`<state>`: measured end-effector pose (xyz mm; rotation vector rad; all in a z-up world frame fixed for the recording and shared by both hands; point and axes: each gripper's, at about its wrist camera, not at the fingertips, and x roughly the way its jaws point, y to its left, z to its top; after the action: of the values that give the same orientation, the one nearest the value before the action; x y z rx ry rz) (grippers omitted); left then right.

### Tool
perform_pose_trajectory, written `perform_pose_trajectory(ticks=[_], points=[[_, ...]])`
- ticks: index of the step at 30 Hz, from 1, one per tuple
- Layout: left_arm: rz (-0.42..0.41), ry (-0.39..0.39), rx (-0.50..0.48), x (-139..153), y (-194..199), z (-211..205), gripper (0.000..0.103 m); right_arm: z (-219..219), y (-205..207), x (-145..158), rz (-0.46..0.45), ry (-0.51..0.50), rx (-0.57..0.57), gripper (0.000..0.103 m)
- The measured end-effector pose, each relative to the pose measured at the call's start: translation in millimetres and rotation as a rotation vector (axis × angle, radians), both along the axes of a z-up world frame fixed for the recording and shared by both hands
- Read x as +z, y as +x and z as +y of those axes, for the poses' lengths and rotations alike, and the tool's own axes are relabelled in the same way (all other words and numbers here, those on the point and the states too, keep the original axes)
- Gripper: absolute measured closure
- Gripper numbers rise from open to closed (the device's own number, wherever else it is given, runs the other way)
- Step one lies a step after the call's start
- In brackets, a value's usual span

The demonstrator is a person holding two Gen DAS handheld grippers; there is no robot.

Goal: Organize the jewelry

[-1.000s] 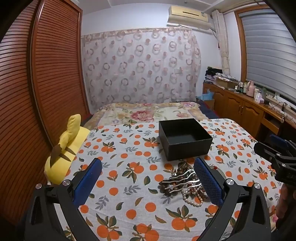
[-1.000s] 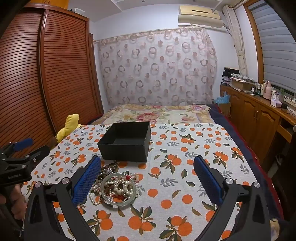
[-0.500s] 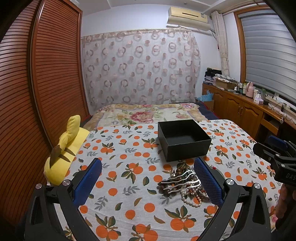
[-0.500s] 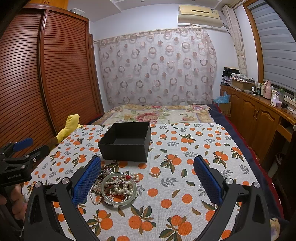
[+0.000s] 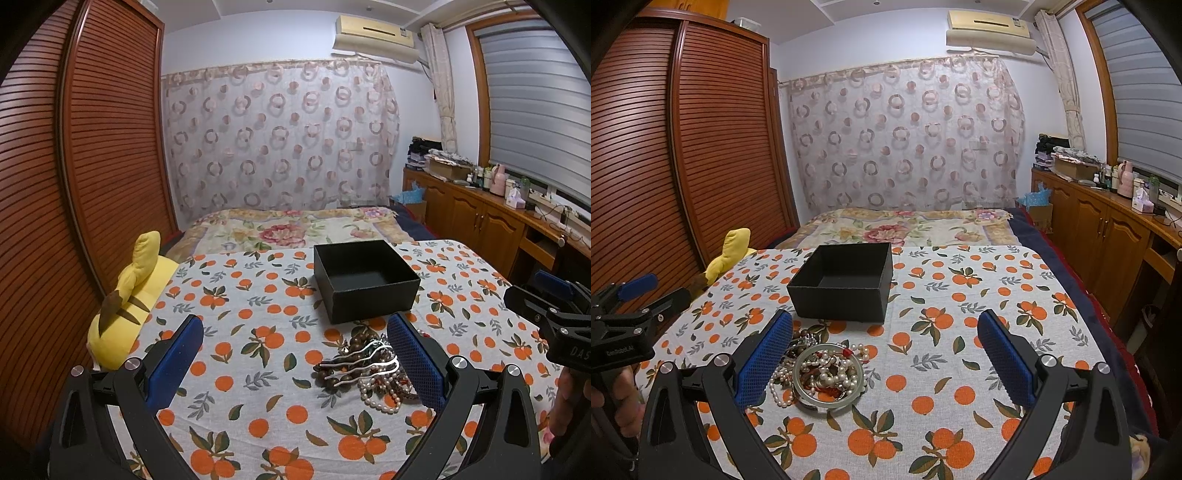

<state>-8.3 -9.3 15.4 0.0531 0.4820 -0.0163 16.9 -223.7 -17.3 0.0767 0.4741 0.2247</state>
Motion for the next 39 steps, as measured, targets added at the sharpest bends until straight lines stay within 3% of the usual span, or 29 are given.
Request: perform_pose_trajectory(ticks=[39], points=[[-0.007, -0.003, -0.009, 0.1, -3.9, 1.8, 0.006, 0.8, -0.1, 2.0, -0.002, 0.0, -0.001, 0.002]])
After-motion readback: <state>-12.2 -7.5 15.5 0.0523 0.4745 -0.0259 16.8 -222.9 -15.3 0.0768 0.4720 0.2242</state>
